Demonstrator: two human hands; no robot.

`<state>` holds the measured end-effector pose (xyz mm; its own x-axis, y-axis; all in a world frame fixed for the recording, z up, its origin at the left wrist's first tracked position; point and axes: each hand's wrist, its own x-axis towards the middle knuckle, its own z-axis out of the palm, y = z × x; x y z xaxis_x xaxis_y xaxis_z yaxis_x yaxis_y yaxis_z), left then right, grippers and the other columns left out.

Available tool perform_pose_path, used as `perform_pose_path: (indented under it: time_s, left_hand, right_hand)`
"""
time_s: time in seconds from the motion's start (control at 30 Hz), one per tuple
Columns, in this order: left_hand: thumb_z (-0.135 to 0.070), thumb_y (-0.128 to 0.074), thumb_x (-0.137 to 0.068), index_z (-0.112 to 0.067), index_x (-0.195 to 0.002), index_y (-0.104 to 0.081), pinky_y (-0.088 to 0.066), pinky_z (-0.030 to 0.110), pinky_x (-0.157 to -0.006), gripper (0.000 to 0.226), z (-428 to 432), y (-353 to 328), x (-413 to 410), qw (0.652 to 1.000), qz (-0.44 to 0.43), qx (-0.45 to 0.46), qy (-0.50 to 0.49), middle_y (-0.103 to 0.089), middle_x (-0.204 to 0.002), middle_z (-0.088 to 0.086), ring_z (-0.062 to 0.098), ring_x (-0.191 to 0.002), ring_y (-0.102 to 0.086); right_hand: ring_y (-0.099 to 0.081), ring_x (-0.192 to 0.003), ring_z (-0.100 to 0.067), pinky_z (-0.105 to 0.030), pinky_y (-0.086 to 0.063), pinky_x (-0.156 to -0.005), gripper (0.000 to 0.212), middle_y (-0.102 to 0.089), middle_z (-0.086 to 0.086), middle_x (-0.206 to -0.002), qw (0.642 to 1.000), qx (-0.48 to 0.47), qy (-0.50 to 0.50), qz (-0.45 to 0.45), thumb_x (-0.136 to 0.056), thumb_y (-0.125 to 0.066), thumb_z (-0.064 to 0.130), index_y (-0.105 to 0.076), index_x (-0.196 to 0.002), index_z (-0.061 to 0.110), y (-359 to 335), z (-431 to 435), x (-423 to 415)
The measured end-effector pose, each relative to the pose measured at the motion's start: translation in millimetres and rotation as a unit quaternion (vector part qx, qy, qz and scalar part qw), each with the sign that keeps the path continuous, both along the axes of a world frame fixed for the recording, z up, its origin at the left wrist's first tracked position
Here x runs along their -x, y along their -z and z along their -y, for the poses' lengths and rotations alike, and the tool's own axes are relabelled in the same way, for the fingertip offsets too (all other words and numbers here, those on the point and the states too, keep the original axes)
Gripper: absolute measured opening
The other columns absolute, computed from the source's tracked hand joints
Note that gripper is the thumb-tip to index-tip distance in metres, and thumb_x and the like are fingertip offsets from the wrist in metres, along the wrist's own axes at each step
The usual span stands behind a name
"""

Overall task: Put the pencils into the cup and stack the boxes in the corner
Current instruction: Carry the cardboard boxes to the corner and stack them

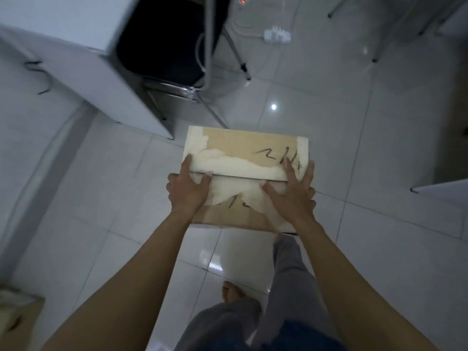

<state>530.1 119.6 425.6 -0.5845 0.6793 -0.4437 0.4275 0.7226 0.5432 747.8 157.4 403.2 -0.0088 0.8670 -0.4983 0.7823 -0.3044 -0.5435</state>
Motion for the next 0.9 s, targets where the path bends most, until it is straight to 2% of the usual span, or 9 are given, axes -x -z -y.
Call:
perform_pose_path:
  time_s: [0.23,0.37,0.67,0.9]
  left_hand:
    - [-0.056,-0.053,-0.086,-0.036,-0.145,-0.025,-0.037,0.049,-0.101,0.069,84,-73,95,0.995,-0.055,-0.016,-0.081,-0.039,-0.132,0.02,0.041,-0.124,-0.037]
    - [-0.055,-0.054,-0.086,-0.036,-0.145,-0.026,-0.037,0.048,-0.1,0.068,113,-95,130,0.989,-0.049,-0.028,-0.14,-0.039,-0.131,0.019,0.039,-0.124,-0.037]
    - [-0.054,-0.055,-0.086,-0.035,-0.145,-0.027,-0.036,0.048,-0.101,0.068,128,-114,196,0.968,-0.001,-0.037,-0.25,-0.038,-0.133,0.018,0.039,-0.125,-0.035]
    - [-0.055,-0.054,-0.086,-0.031,-0.146,-0.025,-0.037,0.047,-0.101,0.071,140,-144,278,0.932,-0.006,-0.019,-0.362,-0.037,-0.135,0.02,0.04,-0.125,-0.036]
  right_hand:
    - [-0.028,-0.133,-0.041,-0.049,-0.026,-0.107,0.086,0.027,0.009,-0.156,0.994,-0.028,-0.104,-0.013,-0.077,-0.055,0.072,-0.005,-0.145,0.055,-72,50,103]
    - [-0.031,-0.13,-0.042,-0.05,-0.029,-0.104,0.087,0.025,0.008,-0.158,0.982,-0.058,-0.179,0.012,-0.077,-0.052,0.074,-0.003,-0.146,0.054,-98,58,145]
    - [-0.028,-0.131,-0.042,-0.05,-0.029,-0.104,0.084,0.027,0.013,-0.157,0.952,-0.07,-0.296,0.038,-0.078,-0.052,0.073,-0.006,-0.145,0.055,-124,23,236]
    - [-0.026,-0.138,-0.037,-0.049,-0.027,-0.107,0.081,0.026,0.015,-0.157,0.904,-0.074,-0.422,0.015,-0.077,-0.054,0.071,-0.011,-0.145,0.055,-151,-10,362]
